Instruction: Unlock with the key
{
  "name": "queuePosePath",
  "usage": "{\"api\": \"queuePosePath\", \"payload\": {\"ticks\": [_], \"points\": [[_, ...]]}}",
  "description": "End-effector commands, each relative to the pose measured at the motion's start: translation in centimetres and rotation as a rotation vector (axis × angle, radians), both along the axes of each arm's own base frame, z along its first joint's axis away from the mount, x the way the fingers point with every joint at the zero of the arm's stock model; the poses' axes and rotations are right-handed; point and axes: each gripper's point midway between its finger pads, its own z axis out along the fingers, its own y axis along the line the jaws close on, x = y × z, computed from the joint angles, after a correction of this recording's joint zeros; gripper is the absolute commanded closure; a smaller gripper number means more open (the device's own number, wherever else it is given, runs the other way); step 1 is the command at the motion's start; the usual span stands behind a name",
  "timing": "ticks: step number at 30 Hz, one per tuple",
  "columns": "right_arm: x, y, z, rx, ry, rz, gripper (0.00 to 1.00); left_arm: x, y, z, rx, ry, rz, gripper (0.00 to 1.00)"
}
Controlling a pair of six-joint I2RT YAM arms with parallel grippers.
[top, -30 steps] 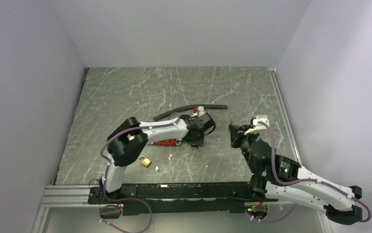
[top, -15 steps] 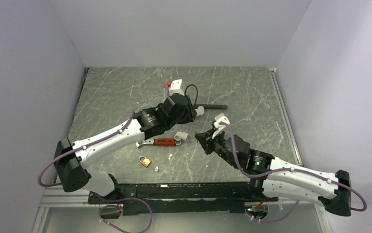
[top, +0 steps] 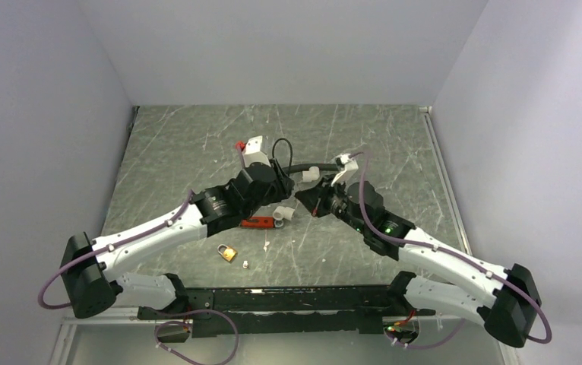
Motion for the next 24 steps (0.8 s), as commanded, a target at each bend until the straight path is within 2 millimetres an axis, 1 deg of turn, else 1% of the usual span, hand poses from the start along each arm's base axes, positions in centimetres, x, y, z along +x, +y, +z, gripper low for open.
{"api": "queuePosePath", "payload": {"ticks": [1, 4, 9, 14, 24], "points": [[-1.6, 3.0, 2.1, 0.125, 0.055, 0.149, 1.0, 0.8, 0.1, 4.0, -0.127, -0.088, 0.059, 1.0], [-1.5, 3.2, 1.5, 0.131, 0.075, 0.148, 1.0, 1.1, 0.3, 4.2, -0.129, -0.095, 0.077, 1.0], [-1.4, 3.5, 1.1, 0.123, 0.081, 0.152, 1.0, 1.2, -0.3, 4.0, -0.132, -0.096, 0.062, 1.0], [-0.8, 3.2, 0.7, 0.105, 0.084, 0.116, 1.0, 1.2, -0.6, 4.0, -0.142, -0.095, 0.052, 1.0], [0.4, 2.2, 0.6, 0.1, 0.09, 0.054, 1.0, 1.0, -1.4, 3.7, -0.133, -0.087, 0.029, 1.0]]}}
